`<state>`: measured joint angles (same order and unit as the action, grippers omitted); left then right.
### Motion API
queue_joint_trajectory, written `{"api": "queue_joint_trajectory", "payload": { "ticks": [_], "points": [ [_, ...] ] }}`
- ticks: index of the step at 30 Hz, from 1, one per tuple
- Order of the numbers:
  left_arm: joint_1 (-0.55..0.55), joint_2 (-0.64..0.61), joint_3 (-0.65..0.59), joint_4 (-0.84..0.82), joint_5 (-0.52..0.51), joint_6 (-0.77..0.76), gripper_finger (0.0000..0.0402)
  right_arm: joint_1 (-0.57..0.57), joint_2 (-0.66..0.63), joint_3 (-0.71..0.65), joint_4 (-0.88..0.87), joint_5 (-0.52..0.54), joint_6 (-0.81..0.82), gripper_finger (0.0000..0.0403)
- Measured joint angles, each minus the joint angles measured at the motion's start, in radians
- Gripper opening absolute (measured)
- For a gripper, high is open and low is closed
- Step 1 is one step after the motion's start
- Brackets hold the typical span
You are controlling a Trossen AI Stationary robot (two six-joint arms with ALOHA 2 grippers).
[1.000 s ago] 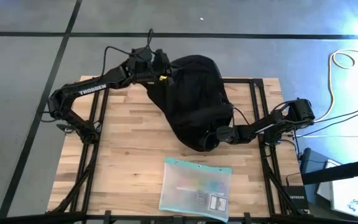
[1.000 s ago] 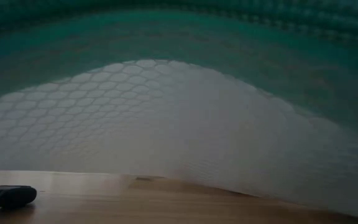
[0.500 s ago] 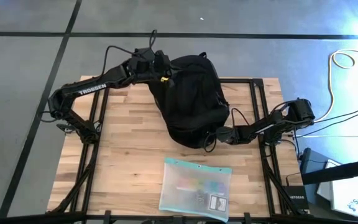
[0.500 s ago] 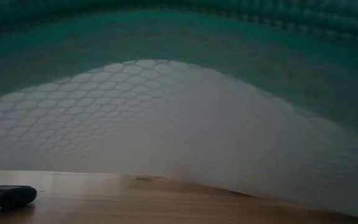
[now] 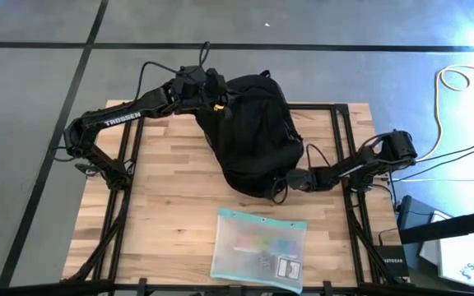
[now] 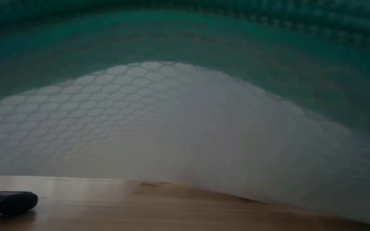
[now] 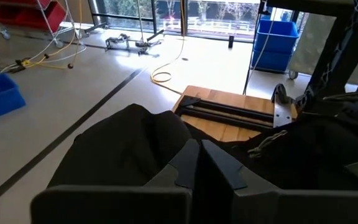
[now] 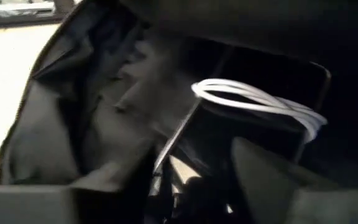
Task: Unpack backpack
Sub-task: Remove the black cellphone from the black backpack
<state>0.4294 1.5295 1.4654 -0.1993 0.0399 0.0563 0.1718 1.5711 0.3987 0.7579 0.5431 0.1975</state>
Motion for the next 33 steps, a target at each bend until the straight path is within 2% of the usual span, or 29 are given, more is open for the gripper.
{"api": "queue_joint_trajectory", "payload": {
  "ticks": [3, 5, 10, 15, 17, 20, 22, 24, 28, 33],
  "points": [
    [-0.003, 0.000, 0.000, -0.002, 0.000, 0.000, 0.0000, 0.021, 0.000, 0.002, -0.001, -0.005, 0.006, 0.0366],
    [-0.004, 0.000, 0.000, 0.008, 0.000, 0.001, 0.0000, 0.020, 0.000, 0.003, -0.007, -0.005, 0.023, 0.0387],
    [-0.005, 0.000, 0.000, 0.002, 0.001, 0.000, 0.0000, 0.016, 0.000, 0.030, -0.092, 0.040, 0.094, 0.0354],
    [-0.005, 0.000, 0.000, 0.004, 0.001, 0.000, 0.0000, 0.008, 0.001, 0.117, -0.285, 0.011, 0.113, 0.0367],
    [-0.005, 0.000, 0.000, 0.000, 0.001, 0.000, 0.0000, -0.023, 0.001, 0.165, -0.398, -0.033, 0.143, 0.0379],
    [-0.006, 0.000, 0.000, 0.000, 0.001, 0.000, 0.0000, -0.096, 0.003, 0.259, -0.624, -0.167, 0.225, 0.0396],
    [-0.006, 0.000, 0.000, 0.000, 0.001, 0.000, 0.0000, -0.143, 0.011, 0.324, -0.762, -0.246, 0.240, 0.0396],
    [-0.006, 0.000, 0.000, 0.000, 0.000, 0.000, 0.0000, -0.178, 0.012, 0.379, -0.868, -0.270, 0.231, 0.0392],
    [-0.009, 0.000, -0.001, 0.000, 0.000, 0.002, 0.0000, -0.233, 0.012, 0.469, -0.967, -0.288, 0.193, 0.0395],
    [-0.011, 0.000, -0.001, -0.002, 0.001, 0.010, 0.0000, -0.332, 0.013, 0.503, -1.026, -0.474, 0.251, 0.0398]
  ]
}}
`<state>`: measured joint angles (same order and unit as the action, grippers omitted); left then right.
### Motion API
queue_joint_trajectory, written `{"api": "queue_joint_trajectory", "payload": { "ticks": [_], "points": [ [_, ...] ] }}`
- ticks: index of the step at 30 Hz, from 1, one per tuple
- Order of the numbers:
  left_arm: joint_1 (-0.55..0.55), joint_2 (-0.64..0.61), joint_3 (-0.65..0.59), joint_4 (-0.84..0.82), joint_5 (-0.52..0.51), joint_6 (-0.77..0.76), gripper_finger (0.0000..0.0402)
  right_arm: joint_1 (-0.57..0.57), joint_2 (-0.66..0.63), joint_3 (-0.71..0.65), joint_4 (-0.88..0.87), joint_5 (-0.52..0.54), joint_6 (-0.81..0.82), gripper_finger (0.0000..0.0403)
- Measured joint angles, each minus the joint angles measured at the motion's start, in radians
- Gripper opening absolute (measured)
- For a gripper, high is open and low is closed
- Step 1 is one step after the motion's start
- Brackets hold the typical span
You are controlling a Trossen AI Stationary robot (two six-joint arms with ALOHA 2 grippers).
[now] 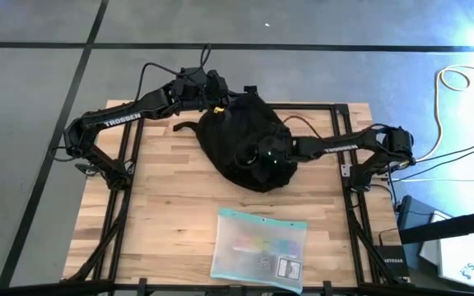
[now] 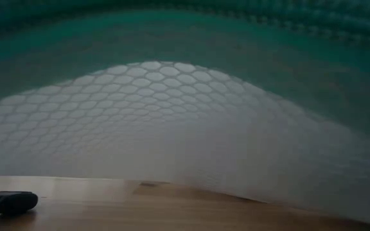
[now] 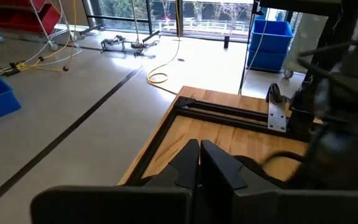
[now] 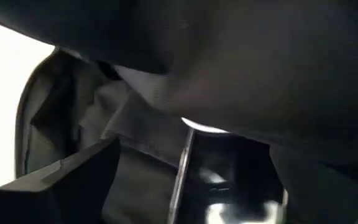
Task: Unpack backpack
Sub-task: Remove the black cellphone from the black backpack
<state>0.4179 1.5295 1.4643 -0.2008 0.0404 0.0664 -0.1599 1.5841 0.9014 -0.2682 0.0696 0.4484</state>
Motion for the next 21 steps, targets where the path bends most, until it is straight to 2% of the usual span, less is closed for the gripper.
{"api": "queue_joint_trajectory", "payload": {
  "ticks": [7, 10, 12, 16, 21],
  "points": [
    [0.000, 0.000, 0.000, 0.002, 0.000, 0.013, 0.0000, -0.060, 0.050, 0.000, -0.026, -0.121, -0.033, 0.0399],
    [0.000, 0.000, 0.000, 0.001, 0.000, 0.014, 0.0000, -0.078, 0.080, 0.000, -0.036, -0.130, -0.078, 0.0400],
    [0.000, 0.000, 0.000, 0.001, 0.000, 0.014, 0.0000, -0.086, 0.096, 0.003, -0.040, -0.119, -0.108, 0.0400],
    [0.000, 0.000, 0.000, -0.003, 0.000, 0.017, 0.0000, -0.090, 0.107, 0.001, -0.015, -0.027, -0.123, 0.0400],
    [0.000, 0.001, 0.000, -0.011, 0.000, 0.017, 0.0000, -0.090, 0.109, 0.042, -0.049, -0.009, -0.145, 0.0400]
  ]
}}
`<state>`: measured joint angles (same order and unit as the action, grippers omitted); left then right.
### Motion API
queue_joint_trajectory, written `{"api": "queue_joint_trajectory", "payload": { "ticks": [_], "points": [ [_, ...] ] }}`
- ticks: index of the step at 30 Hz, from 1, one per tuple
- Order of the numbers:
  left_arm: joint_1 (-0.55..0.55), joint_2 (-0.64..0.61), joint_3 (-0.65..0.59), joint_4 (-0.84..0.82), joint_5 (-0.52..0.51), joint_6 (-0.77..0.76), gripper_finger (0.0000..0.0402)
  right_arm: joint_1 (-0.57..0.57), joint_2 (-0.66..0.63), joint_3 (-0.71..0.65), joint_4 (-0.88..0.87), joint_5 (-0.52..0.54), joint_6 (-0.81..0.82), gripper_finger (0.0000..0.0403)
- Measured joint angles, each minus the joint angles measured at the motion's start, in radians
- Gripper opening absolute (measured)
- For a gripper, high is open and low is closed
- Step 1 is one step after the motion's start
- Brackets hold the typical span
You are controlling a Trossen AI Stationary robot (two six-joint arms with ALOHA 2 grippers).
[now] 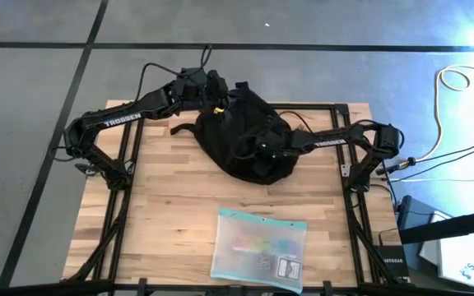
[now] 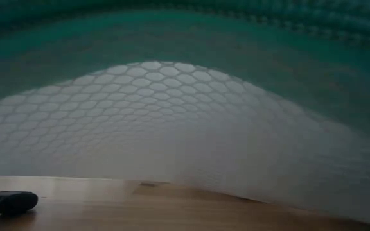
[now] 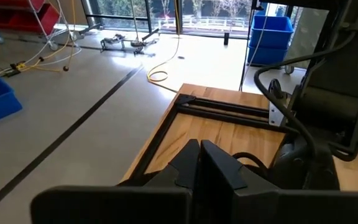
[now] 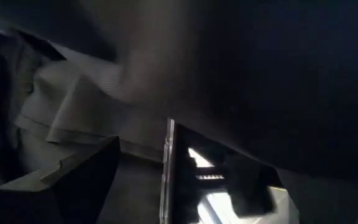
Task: Unpack backpack
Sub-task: Remove the black cellphone from the black backpack
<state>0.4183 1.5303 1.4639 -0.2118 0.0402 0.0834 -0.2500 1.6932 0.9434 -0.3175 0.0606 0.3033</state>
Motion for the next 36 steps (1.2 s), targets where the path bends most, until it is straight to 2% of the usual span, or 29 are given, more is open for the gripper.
{"api": "queue_joint_trajectory", "payload": {
  "ticks": [5, 7, 16, 23, 29, 36],
  "points": [
    [0.000, 0.000, 0.000, -0.012, 0.000, 0.000, 0.0000, 0.006, 0.000, 0.072, -0.147, 0.122, -0.047, 0.0400],
    [0.000, 0.000, 0.000, -0.013, 0.000, 0.002, 0.0000, 0.007, 0.000, 0.085, -0.163, 0.138, -0.048, 0.0400],
    [0.000, 0.000, 0.000, -0.013, 0.000, 0.003, 0.0000, 0.003, 0.012, 0.089, -0.192, 0.103, -0.051, 0.0399],
    [0.000, 0.000, 0.000, -0.013, 0.000, 0.002, 0.0000, -0.028, 0.045, 0.089, -0.162, -0.002, -0.073, 0.0399],
    [0.000, 0.000, -0.001, -0.013, 0.000, 0.002, 0.0000, -0.041, 0.067, 0.089, -0.154, -0.007, -0.084, 0.0399],
    [0.000, 0.000, -0.001, -0.014, 0.000, 0.003, 0.0000, -0.048, 0.068, 0.089, -0.148, 0.040, -0.094, 0.0399]
  ]
}}
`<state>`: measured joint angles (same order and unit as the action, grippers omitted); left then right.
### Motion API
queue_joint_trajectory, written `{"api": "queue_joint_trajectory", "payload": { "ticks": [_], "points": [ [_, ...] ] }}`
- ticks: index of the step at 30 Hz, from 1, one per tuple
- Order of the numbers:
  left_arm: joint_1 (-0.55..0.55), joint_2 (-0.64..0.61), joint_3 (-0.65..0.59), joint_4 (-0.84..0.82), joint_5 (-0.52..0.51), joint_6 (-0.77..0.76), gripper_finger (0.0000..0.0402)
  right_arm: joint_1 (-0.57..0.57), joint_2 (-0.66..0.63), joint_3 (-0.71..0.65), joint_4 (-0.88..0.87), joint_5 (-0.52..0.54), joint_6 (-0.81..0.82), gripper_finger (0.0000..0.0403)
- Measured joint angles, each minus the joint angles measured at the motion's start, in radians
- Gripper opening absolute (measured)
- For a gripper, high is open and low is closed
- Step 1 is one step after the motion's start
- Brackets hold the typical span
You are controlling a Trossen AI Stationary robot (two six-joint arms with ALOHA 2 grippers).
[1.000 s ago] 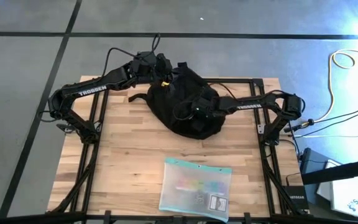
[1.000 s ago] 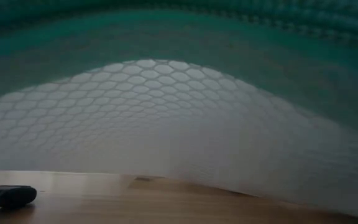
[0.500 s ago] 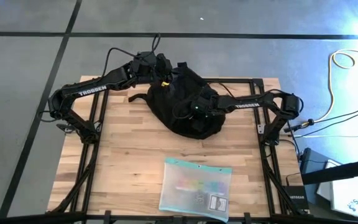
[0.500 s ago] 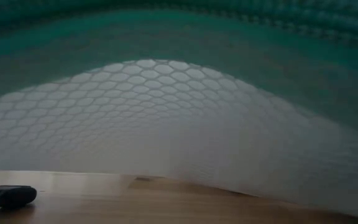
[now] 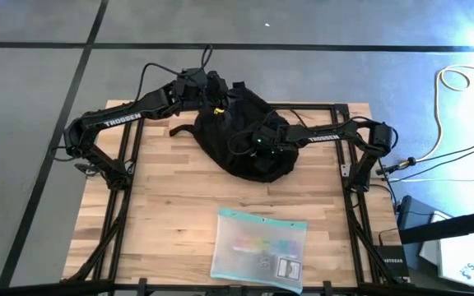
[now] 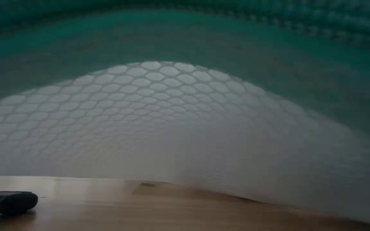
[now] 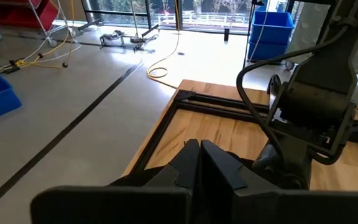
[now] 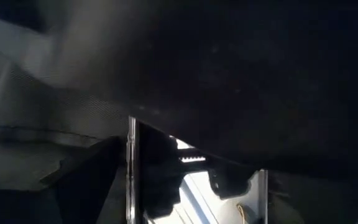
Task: Unpack backpack
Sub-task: Remove the black cellphone from the black backpack
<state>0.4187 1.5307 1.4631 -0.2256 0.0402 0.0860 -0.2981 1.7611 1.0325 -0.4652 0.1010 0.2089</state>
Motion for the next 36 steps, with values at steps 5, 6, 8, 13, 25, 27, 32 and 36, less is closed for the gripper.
{"api": "queue_joint_trajectory", "payload": {
  "ticks": [5, 6, 8, 13, 25, 27, 32, 36],
  "points": [
    [0.000, 0.000, 0.000, 0.000, 0.000, 0.000, 0.0000, 0.001, 0.000, 0.000, -0.003, 0.070, -0.007, 0.0399],
    [0.000, 0.000, 0.000, -0.001, 0.000, 0.000, 0.0000, 0.001, 0.000, 0.000, -0.004, 0.084, -0.009, 0.0399],
    [0.000, 0.000, 0.000, -0.001, 0.000, 0.000, 0.0000, 0.001, 0.000, 0.000, -0.005, 0.109, -0.017, 0.0399],
    [0.000, 0.000, 0.000, -0.003, 0.000, 0.000, 0.0000, 0.001, 0.000, 0.000, -0.008, 0.115, -0.059, 0.0399],
    [0.000, 0.000, 0.000, -0.005, 0.009, -0.002, 0.0000, -0.063, 0.073, 0.006, 0.002, -0.095, -0.120, 0.0399],
    [0.000, 0.000, 0.000, -0.004, 0.010, -0.001, 0.0000, -0.065, 0.095, 0.008, 0.010, -0.143, -0.130, 0.0399],
    [0.000, 0.000, 0.000, -0.005, 0.011, 0.004, 0.0000, -0.058, 0.111, 0.008, 0.016, -0.183, -0.143, 0.0399],
    [0.000, 0.000, 0.000, -0.008, 0.011, 0.005, 0.0000, -0.056, 0.109, 0.007, 0.016, -0.173, -0.155, 0.0399]
  ]
}}
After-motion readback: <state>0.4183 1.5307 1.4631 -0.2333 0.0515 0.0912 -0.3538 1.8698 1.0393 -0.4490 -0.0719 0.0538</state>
